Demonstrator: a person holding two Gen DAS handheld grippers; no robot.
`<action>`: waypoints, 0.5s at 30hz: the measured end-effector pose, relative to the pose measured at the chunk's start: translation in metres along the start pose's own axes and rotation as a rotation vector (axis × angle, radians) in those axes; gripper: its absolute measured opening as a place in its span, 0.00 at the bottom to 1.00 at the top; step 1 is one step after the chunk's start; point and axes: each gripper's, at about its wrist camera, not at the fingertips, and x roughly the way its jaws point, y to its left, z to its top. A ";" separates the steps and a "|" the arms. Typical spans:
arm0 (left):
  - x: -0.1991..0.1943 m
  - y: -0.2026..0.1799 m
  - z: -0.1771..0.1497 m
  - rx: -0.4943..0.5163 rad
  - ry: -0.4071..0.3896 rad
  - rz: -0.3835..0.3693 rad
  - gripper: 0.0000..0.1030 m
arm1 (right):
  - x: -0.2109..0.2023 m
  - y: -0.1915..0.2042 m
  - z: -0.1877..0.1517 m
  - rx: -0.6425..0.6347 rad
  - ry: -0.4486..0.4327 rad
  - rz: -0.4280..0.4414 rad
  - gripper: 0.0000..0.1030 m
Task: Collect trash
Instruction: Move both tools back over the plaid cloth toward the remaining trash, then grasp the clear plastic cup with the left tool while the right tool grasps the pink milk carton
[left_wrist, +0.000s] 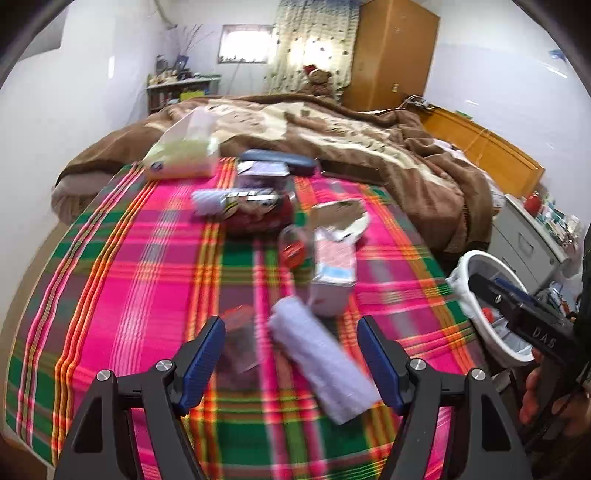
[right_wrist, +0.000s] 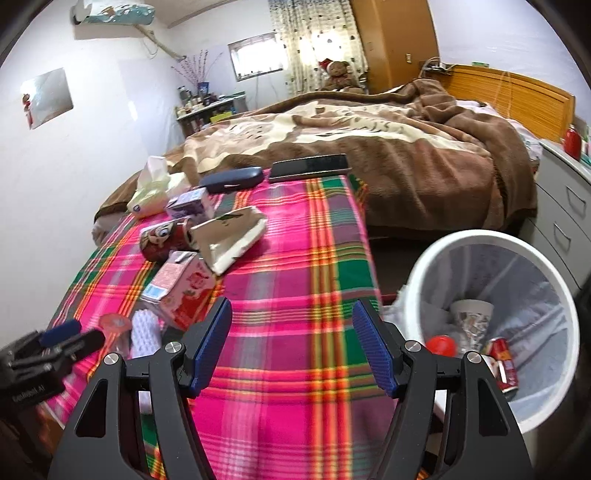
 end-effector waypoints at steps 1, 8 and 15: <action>0.000 0.003 -0.003 -0.006 0.005 0.003 0.71 | 0.002 0.003 0.001 -0.001 0.004 0.007 0.67; 0.007 0.033 -0.015 -0.063 0.035 0.031 0.71 | 0.017 0.033 0.005 -0.040 0.028 0.057 0.67; 0.023 0.049 -0.017 -0.115 0.064 0.000 0.71 | 0.033 0.057 0.014 -0.058 0.059 0.100 0.67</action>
